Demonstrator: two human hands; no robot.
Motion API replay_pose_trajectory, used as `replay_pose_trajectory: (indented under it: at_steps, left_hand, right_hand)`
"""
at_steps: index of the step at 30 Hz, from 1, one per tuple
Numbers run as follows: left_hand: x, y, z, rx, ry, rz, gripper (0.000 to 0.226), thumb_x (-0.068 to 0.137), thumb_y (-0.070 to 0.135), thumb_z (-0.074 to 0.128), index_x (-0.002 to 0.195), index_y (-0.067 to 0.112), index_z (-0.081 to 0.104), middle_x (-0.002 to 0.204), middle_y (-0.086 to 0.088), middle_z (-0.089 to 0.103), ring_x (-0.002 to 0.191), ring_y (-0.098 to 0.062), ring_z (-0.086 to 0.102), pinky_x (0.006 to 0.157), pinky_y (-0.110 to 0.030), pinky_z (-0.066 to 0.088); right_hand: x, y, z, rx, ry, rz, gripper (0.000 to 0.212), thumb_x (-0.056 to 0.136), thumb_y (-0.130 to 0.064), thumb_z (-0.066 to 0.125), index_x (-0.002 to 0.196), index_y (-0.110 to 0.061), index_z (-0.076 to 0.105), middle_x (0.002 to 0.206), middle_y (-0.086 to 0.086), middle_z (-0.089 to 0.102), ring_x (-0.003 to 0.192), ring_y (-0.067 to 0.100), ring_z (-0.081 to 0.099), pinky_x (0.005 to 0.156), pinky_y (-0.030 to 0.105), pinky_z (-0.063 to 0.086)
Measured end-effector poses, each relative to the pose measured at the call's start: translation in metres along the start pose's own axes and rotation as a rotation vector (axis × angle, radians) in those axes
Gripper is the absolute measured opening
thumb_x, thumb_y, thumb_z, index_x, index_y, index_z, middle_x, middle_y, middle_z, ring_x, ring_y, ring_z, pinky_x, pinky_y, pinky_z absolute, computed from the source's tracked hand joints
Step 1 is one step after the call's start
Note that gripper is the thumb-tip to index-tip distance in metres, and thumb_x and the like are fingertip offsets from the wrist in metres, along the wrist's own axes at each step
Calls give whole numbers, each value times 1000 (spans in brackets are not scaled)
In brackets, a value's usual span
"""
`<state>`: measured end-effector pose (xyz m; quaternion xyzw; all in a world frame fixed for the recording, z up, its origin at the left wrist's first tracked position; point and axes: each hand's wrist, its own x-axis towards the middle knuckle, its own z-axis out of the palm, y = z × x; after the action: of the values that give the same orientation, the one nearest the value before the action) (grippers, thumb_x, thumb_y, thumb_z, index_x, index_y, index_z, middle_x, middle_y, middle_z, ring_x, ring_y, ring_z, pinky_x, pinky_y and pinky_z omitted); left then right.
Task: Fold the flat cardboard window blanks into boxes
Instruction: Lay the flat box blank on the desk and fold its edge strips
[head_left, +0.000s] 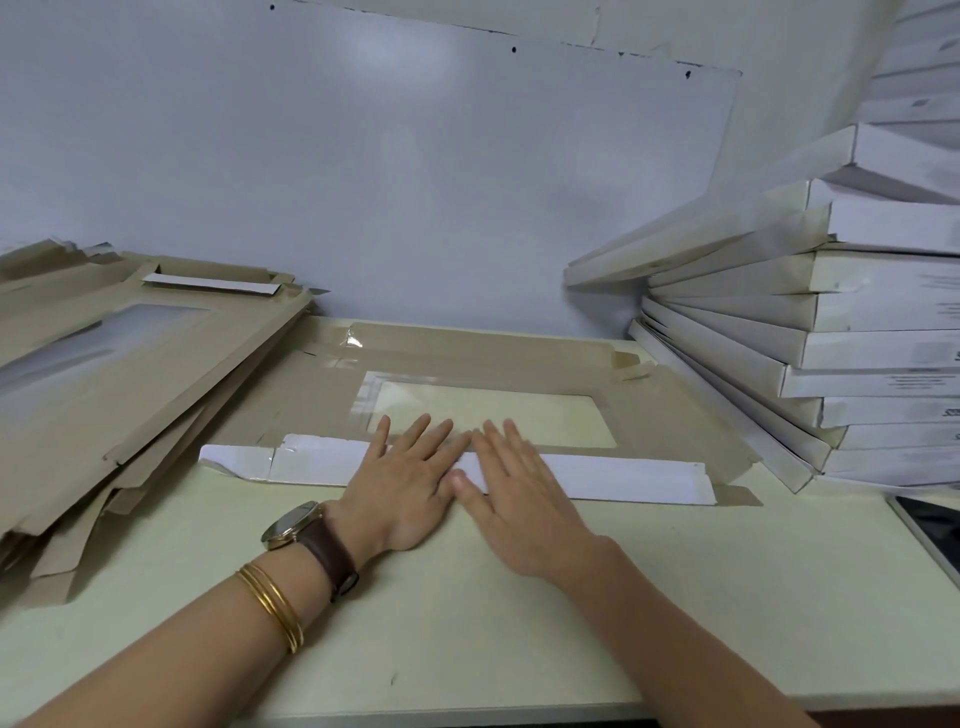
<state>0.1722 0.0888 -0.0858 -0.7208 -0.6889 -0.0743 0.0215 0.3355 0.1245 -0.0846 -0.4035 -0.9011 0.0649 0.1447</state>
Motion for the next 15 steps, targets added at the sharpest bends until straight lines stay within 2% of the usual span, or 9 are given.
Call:
replay_pose_trajectory:
  at_steps: [6,15]
  left_hand:
    - [1,-8,5,-31,-132,-21,56,104,42,11,155,22,0,162,6,-5,148,-12,-8,120,-33,-4]
    - [-3,-30,0,-91,-196,-97,59,103,45,11,154,18,-1,162,4,-7,148,-10,-7,120,-28,-3]
  right_hand:
    - [8,-9,10,-10,-208,18,70,101,-54,15,155,-11,5,163,1,1,149,9,-6,119,29,-6]
    - [-12,56,-9,-29,-261,149,75,97,-62,14,155,-16,0,162,-5,-8,147,4,-11,116,24,-8]
